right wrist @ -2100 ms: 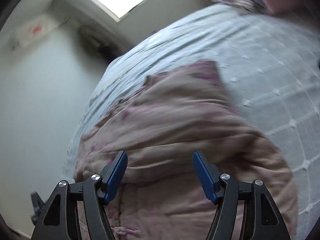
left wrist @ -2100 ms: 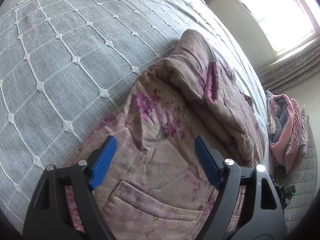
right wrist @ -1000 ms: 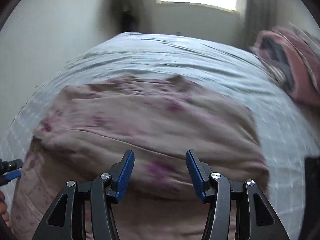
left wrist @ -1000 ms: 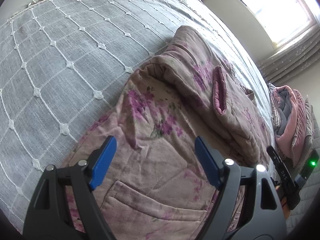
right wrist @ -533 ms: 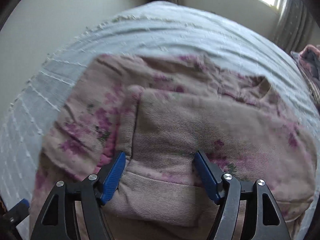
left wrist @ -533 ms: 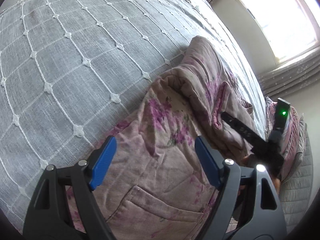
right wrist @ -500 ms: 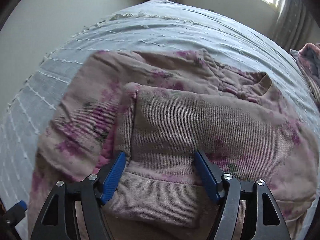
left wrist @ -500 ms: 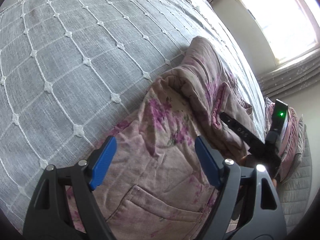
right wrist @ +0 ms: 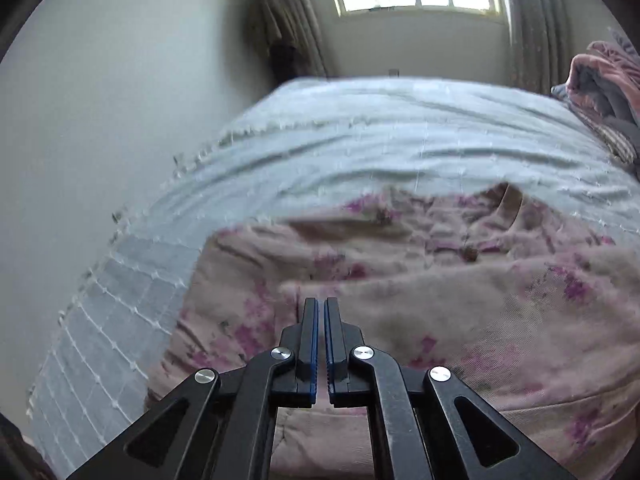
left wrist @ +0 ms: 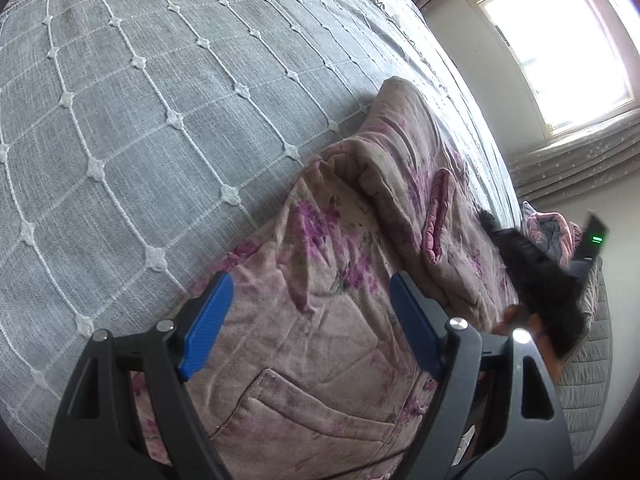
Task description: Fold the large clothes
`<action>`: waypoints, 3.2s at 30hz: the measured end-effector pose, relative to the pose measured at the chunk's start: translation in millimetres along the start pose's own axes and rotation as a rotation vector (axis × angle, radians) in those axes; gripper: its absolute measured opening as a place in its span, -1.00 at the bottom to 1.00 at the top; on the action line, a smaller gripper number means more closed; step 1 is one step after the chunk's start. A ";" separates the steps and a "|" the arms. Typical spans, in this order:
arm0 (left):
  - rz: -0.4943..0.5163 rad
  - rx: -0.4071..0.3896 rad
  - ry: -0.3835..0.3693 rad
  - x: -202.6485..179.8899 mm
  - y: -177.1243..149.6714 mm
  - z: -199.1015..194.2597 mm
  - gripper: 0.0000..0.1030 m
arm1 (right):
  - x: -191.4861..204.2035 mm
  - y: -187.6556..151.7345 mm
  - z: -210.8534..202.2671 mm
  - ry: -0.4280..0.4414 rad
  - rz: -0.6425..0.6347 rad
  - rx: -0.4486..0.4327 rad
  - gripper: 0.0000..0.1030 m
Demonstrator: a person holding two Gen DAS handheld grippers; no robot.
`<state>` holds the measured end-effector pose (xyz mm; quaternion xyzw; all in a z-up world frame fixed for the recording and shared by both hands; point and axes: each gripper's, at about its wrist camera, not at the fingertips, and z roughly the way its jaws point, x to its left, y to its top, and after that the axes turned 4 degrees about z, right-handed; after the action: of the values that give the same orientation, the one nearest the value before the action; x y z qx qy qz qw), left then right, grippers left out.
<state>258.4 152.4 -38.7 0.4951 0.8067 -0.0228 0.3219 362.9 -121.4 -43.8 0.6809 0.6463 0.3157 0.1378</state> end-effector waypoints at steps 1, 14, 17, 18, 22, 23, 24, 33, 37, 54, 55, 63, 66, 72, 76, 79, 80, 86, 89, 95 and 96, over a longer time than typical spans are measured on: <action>-0.001 0.000 0.000 -0.1 0.4 0.3 0.57 | 0.2 -6.3 17.7 0.013 -0.013 0.082 -0.81; 0.030 -0.012 0.009 -3.6 1.8 -2.9 0.56 | -46.3 -46.0 -86.7 0.139 0.016 -0.067 -0.17; 0.048 -0.010 0.016 -7.6 0.2 -1.3 0.56 | -76.9 -82.9 -136.9 0.174 0.057 -0.109 0.40; 0.051 -0.009 0.018 -8.9 -0.1 -0.5 0.56 | -84.4 -91.0 -150.2 0.165 0.063 -0.112 0.41; 0.075 -0.014 0.032 -15.4 -2.7 0.5 0.57 | -141.2 -156.8 -204.0 0.051 0.170 -0.113 0.45; 0.084 -0.015 0.036 -17.4 -4.0 0.5 0.57 | -153.4 -169.5 -211.6 0.040 0.199 -0.112 0.46; 0.100 -0.017 0.043 -20.8 -6.6 0.7 0.56 | -168.1 -186.0 -220.4 0.017 0.235 -0.118 0.47; 0.254 0.021 0.067 -48.3 -42.3 7.4 0.57 | -250.9 -218.9 -259.3 -0.034 0.412 -0.139 0.49; 0.282 0.048 0.043 -52.4 -56.2 1.9 0.57 | -282.7 -226.6 -267.0 -0.098 0.452 -0.128 0.49; 0.323 0.086 0.136 36.4 -95.9 -61.1 0.56 | -324.6 -288.6 -296.1 -0.079 0.540 -0.015 0.49; 0.312 0.092 0.130 44.1 -98.5 -63.8 0.56 | -326.1 -294.1 -298.6 -0.076 0.549 -0.011 0.49; 0.216 0.146 0.069 98.8 -127.0 -78.3 0.57 | -331.3 -335.3 -308.1 -0.022 0.624 0.018 0.48; 0.193 0.135 0.070 112.6 -135.2 -83.0 0.56 | -333.1 -351.4 -308.6 -0.021 0.643 0.034 0.48; 0.218 0.118 0.081 109.4 -147.4 -80.4 0.56 | -334.2 -372.4 -300.9 0.069 0.695 0.058 0.32; 0.236 0.105 0.090 98.7 -149.2 -76.2 0.56 | -326.7 -371.8 -293.7 0.086 0.679 0.058 0.21; 0.264 0.093 0.088 92.1 -149.6 -73.9 0.47 | -324.2 -368.6 -290.0 0.083 0.672 0.053 0.20; 0.268 0.090 0.084 90.3 -149.8 -73.2 0.37 | -323.9 -367.4 -289.4 0.086 0.672 0.050 0.20; 0.248 0.100 0.071 89.2 -149.9 -66.7 0.08 | -313.5 -361.3 -284.7 0.115 0.641 0.047 -0.03; 0.250 0.095 0.062 86.5 -151.5 -67.9 0.04 | -308.4 -361.0 -286.0 0.127 0.629 0.040 -0.07; 0.196 0.123 0.044 96.3 -151.4 -66.4 0.19 | -312.4 -370.2 -284.3 0.115 0.666 0.050 -0.07; 0.192 0.128 0.038 97.3 -151.4 -67.5 0.20 | -312.4 -371.1 -285.4 0.115 0.667 0.048 -0.07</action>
<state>72.2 175.7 -80.7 0.5901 0.7583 -0.0341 0.2749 -94.1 -439.5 -125.9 0.8388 0.4021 0.3662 -0.0258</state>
